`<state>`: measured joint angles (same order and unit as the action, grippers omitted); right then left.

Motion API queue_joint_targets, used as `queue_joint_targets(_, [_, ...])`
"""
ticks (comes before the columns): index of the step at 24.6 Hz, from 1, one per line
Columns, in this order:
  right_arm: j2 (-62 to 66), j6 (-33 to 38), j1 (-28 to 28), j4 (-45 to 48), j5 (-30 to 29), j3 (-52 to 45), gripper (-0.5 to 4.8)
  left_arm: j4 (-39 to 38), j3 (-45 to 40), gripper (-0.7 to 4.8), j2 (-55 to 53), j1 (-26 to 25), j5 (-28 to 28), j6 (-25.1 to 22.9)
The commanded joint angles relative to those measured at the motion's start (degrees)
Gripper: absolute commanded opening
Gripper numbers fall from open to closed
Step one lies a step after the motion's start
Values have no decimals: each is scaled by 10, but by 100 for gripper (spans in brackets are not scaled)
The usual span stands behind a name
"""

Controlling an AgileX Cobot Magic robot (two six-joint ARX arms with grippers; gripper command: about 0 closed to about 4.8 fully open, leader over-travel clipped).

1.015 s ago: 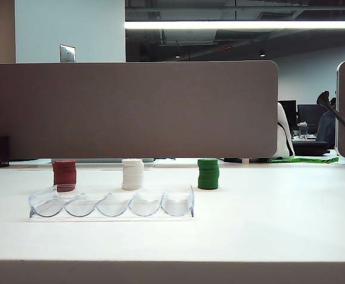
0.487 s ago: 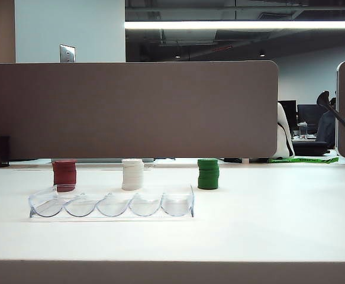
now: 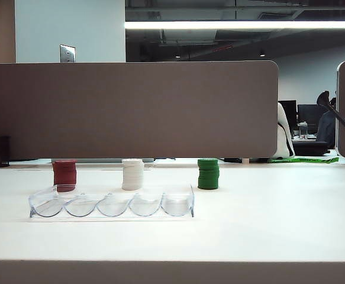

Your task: Pick up the chip in the box and place it on the pile of chips with the same color.

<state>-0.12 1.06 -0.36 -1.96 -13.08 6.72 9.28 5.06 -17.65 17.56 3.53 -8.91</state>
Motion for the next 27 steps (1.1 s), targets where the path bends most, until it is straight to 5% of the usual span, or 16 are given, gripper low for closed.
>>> queue_joint_targets(1, [0,3,0,7,1,0,-6,0,1,-5,0,0,3,-7])
queue_joint_targets(6, [0,3,0,7,1,0,-6,56,3,-6,0,0,4,-7])
queue_joint_targets(16, [0,2,0,24,1,0,-6,51,2,-6,1,0,-1,20])
queue_joint_targets(22, [0,-2,0,25,0,0,-6,48,2,-6,31,-1,-50,34])
queue_joint_targets(27, [0,-2,0,25,0,0,-6,-33,2,-6,120,-1,-50,30])
